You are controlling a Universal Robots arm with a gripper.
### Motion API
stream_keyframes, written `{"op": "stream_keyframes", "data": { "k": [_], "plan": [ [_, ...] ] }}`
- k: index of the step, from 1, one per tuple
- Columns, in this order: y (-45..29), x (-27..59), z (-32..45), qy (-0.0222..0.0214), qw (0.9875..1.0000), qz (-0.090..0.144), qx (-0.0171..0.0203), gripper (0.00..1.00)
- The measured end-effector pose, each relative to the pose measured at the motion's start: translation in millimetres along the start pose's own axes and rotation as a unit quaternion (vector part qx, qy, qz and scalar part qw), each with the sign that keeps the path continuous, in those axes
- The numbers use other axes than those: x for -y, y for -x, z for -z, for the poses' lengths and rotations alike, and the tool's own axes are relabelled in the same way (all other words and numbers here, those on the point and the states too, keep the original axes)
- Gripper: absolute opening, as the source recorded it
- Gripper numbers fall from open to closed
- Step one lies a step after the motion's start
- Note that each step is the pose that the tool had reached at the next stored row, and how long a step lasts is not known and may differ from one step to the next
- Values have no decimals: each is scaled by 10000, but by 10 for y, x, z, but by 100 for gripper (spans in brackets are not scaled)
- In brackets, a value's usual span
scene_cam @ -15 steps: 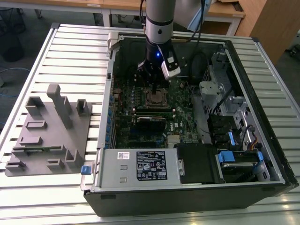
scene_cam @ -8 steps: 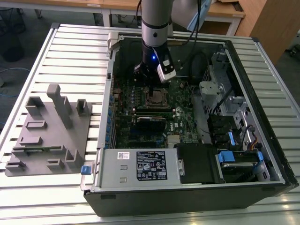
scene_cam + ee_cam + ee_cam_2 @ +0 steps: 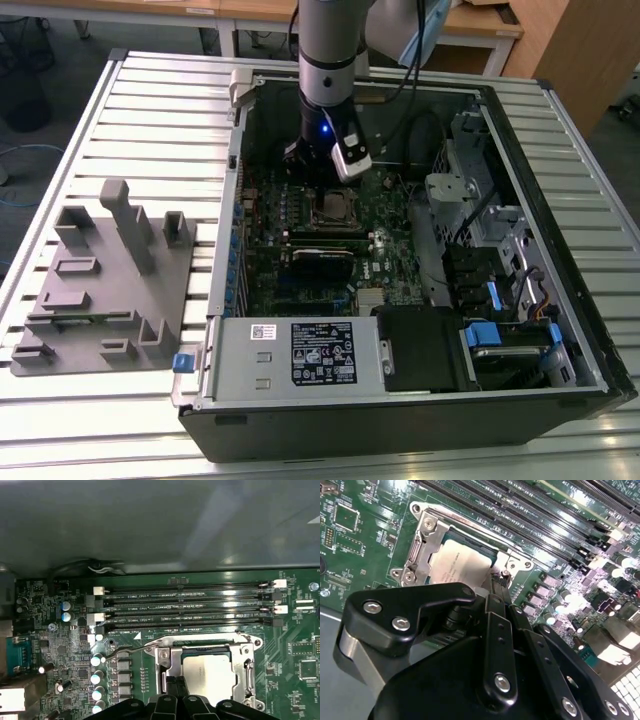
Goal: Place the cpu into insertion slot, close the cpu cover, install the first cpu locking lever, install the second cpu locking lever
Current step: 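Close the cpu cover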
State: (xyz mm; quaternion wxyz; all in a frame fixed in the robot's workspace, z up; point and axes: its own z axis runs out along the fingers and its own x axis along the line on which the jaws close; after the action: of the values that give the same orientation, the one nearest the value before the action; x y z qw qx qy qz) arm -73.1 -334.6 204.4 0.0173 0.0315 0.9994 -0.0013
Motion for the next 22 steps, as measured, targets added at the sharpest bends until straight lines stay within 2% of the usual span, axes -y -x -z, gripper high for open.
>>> {"op": "stream_keyframes", "data": {
  "k": [11,16,22],
  "plan": [
    [-37,2,-26,0,10000,-1,2,10],
    [-42,4,-60,-5,10000,0,-1,10],
    [-42,2,-65,0,10000,0,1,10]
  ]
}}
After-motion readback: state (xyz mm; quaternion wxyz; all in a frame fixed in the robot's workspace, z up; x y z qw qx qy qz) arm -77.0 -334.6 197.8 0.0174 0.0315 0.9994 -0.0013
